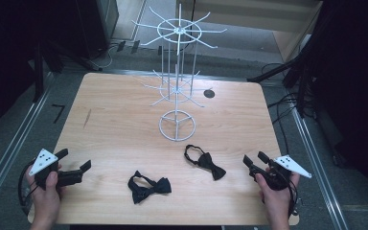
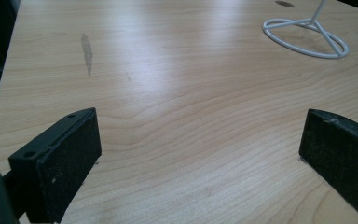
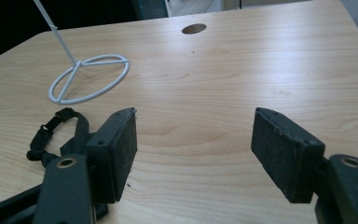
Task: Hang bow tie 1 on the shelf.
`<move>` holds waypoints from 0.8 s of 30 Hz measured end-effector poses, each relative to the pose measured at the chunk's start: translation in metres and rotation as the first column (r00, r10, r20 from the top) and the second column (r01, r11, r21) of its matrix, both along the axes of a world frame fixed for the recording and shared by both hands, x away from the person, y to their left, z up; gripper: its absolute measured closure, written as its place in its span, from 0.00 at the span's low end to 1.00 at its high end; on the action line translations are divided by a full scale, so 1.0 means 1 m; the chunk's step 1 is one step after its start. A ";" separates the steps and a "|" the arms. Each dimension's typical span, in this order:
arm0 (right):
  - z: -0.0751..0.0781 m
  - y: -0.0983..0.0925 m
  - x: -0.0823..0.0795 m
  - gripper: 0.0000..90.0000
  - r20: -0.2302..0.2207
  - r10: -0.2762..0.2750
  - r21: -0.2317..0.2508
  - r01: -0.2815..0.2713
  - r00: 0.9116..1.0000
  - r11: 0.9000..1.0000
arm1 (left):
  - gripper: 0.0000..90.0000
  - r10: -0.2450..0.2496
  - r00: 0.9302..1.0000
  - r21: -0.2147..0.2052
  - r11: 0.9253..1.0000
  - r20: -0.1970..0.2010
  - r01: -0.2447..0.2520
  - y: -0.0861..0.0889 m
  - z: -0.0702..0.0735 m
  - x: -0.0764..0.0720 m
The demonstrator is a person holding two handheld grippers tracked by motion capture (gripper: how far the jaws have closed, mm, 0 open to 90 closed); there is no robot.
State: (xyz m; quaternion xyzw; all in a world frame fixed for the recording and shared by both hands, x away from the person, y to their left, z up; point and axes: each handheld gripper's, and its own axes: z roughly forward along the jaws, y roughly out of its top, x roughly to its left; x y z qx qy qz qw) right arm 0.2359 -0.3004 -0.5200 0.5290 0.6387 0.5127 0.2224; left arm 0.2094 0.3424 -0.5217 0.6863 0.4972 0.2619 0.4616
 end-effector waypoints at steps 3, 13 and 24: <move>0.001 0.005 0.003 0.35 0.002 0.013 -0.001 -0.013 1.000 1.000 | 0.00 0.008 1.000 0.007 1.000 0.006 -0.008 -0.001 0.000 0.000; 0.005 0.023 0.005 0.36 0.007 0.045 -0.002 -0.045 0.999 0.999 | 0.00 0.032 0.999 0.022 0.999 0.022 -0.032 -0.002 0.000 0.000; 0.007 0.053 0.003 0.36 0.002 0.119 -0.059 -0.118 0.993 0.991 | 0.00 0.071 0.997 0.022 0.997 0.042 -0.072 0.000 0.000 -0.001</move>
